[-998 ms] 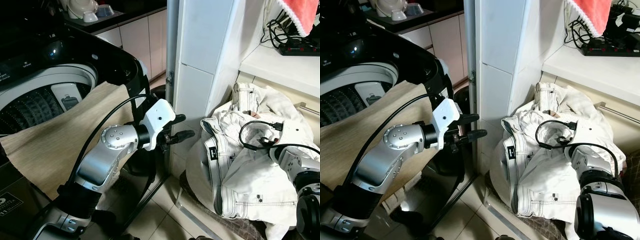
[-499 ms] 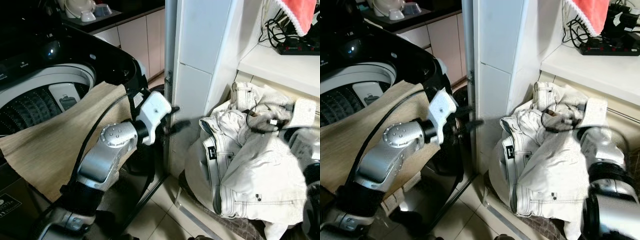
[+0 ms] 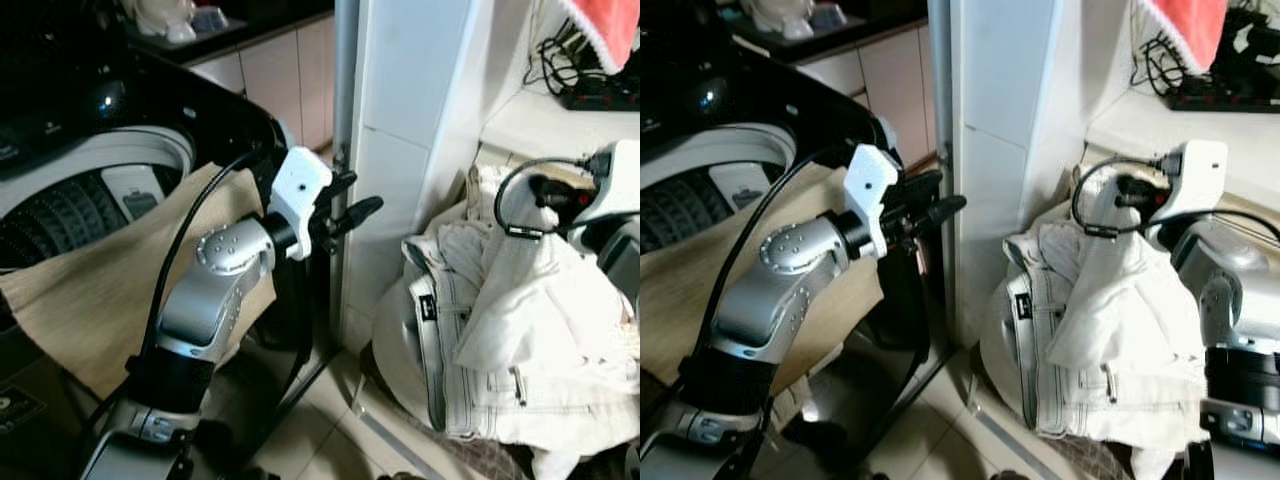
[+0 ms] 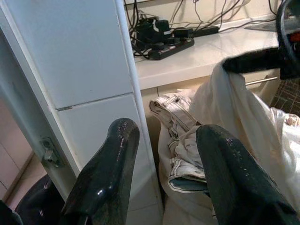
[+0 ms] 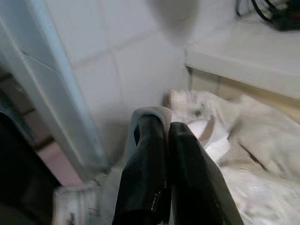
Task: Clothes washing
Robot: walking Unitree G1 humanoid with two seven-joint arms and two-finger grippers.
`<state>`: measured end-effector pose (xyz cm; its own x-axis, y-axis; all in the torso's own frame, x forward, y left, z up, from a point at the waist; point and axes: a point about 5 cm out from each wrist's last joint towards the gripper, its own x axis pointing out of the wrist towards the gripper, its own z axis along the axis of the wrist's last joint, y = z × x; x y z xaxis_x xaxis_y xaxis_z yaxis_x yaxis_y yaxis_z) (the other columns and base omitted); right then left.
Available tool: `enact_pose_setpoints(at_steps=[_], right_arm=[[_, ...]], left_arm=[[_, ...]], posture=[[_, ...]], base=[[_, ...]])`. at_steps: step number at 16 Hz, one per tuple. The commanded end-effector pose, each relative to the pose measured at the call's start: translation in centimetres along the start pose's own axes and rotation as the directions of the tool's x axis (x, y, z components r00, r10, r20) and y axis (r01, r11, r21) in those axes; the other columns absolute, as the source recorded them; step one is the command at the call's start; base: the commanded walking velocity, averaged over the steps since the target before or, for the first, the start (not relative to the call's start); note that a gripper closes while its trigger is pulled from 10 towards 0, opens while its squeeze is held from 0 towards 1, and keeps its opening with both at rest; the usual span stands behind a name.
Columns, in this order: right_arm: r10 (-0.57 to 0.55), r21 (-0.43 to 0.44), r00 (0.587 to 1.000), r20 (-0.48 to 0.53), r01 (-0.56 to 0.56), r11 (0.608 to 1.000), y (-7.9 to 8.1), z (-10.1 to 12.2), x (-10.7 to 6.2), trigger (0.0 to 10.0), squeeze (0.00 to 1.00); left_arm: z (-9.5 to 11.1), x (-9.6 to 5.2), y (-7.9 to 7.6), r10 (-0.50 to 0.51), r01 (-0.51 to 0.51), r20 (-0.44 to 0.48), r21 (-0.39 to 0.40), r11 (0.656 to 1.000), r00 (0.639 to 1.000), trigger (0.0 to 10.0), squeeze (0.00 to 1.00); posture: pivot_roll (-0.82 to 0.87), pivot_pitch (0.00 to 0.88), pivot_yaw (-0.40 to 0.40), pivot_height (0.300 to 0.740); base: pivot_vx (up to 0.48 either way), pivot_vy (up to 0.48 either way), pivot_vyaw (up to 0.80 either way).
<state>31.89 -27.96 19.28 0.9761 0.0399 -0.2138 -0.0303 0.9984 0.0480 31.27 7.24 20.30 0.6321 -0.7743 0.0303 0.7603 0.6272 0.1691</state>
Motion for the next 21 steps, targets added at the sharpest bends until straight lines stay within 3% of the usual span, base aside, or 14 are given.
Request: enact_pose_setpoints(at_steps=[1, 2, 3, 5, 6, 9, 13, 16, 17, 18, 19, 20, 21], right_arm=[[0.013, 0.029, 1.0, 0.006, -0.013, 1.0, 0.4, 0.5, -0.3, 0.0, 0.0], [0.037, 0.053, 0.999, 0.017, -0.038, 0.998, 0.8, 0.9, -0.7, 0.0, 0.0], [0.137, 0.068, 0.987, 0.084, -0.142, 0.987, 2.0, 2.5, -1.5, 0.0, 0.0], [0.351, 0.054, 0.916, 0.192, -0.367, 0.929, 4.4, 5.0, -2.7, 0.0, 0.0], [0.424, 0.051, 0.877, 0.225, -0.446, 0.894, 5.3, 5.9, -3.2, 0.0, 0.0], [0.552, 0.069, 0.768, 0.325, -0.601, 0.796, 7.2, 8.4, -4.6, 0.0, 0.0], [0.614, 0.081, 0.697, 0.371, -0.683, 0.726, 9.2, 9.9, -5.1, 0.0, 0.0], [0.645, 0.079, 0.669, 0.369, -0.715, 0.695, 10.7, 10.3, -5.3, 0.0, 0.0], [0.648, 0.078, 0.666, 0.37, -0.718, 0.692, 10.9, 10.4, -5.4, 0.0, 0.0], [0.665, 0.072, 0.646, 0.375, -0.735, 0.674, 11.5, 10.8, -5.7, 0.0, 0.0], [0.668, 0.07, 0.643, 0.374, -0.738, 0.671, 11.7, 10.9, -5.8, 0.0, 0.0], [0.668, 0.066, 0.644, 0.373, -0.737, 0.673, 11.7, 11.0, -5.8, 0.0, 0.0], [0.667, 0.066, 0.645, 0.373, -0.736, 0.674, 11.7, 11.0, -5.8, 0.0, 0.0]], left_arm=[[-0.3, 0.1, -0.2, -0.012, 0.012, -0.012, 0.001, 1.0, 1.0, 10.0, 0.0], [-0.3, 0.0, -0.2, -0.013, 0.013, -0.011, 0.002, 1.0, 1.0, 10.0, 0.0], [-0.1, 0.0, -0.1, -0.001, 0.001, 0.004, -0.025, 1.0, 1.0, 10.0, 0.0], [0.9, 0.3, 0.1, 0.017, -0.01, 0.071, -0.104, 0.994, 0.997, 10.0, 0.0], [1.4, 0.6, 0.1, 0.022, -0.009, 0.103, -0.12, 0.993, 0.994, 10.0, 1.0], [2.6, 1.5, -1.1, -0.037, 0.064, 0.168, -0.158, 0.985, 0.985, 10.0, 1.0], [3.3, 2.6, -3.0, -0.082, 0.131, 0.219, -0.219, 0.967, 0.972, 10.0, 1.0], [2.9, 3.7, -3.5, -0.04, 0.075, 0.188, -0.179, 0.981, 0.981, 10.0, 1.0], [2.8, 3.8, -3.5, -0.035, 0.067, 0.18, -0.173, 0.983, 0.983, 10.0, 0.06], [2.5, 4.1, -3.5, -0.005, 0.03, 0.159, -0.16, 0.987, 0.987, 10.0, 0.0], [2.6, 4.2, -3.5, -0.002, 0.027, 0.163, -0.155, 0.988, 0.987, 10.0, 0.0], [2.6, 4.2, -3.4, -0.004, 0.035, 0.17, -0.181, 0.983, 0.985, 7.7, 0.0], [2.6, 4.1, -3.3, -0.001, 0.033, 0.17, -0.187, 0.982, 0.985, 2.3, 0.0]], posture=[[-0.1, 0.0, 0.066, 0.74], [-0.1, 0.0, 0.066, 0.74], [-0.1, 0.0, 0.062, 0.74], [-0.1, 0.0, 0.062, 0.74], [-0.1, 0.0, 0.062, 0.74], [-0.1, 0.0, 0.054, 0.74], [-0.1, 0.0, 0.048, 0.74], [-0.11, 0.0, 0.046, 0.74], [-0.11, 0.0, 0.046, 0.74], [-0.11, 0.0, 0.048, 0.74], [-0.11, 0.0, 0.048, 0.74], [-0.11, 0.0, 0.048, 0.74], [-0.11, 0.0, 0.048, 0.74]], base=[[0.0, 0.0, 0.0], [0.0, 0.0, 0.0], [0.0, 0.0, 0.0], [0.0, 0.0, 0.0], [0.0, 0.0, 0.0], [0.0, 0.0, 0.0], [0.0, 0.0, 0.0], [0.0, 0.0, 0.0], [0.0, 0.0, 0.0], [0.0, 0.0, 0.0], [0.0, 0.0, 0.0], [0.0, 0.0, 0.0], [0.0, 0.0, 0.0]])
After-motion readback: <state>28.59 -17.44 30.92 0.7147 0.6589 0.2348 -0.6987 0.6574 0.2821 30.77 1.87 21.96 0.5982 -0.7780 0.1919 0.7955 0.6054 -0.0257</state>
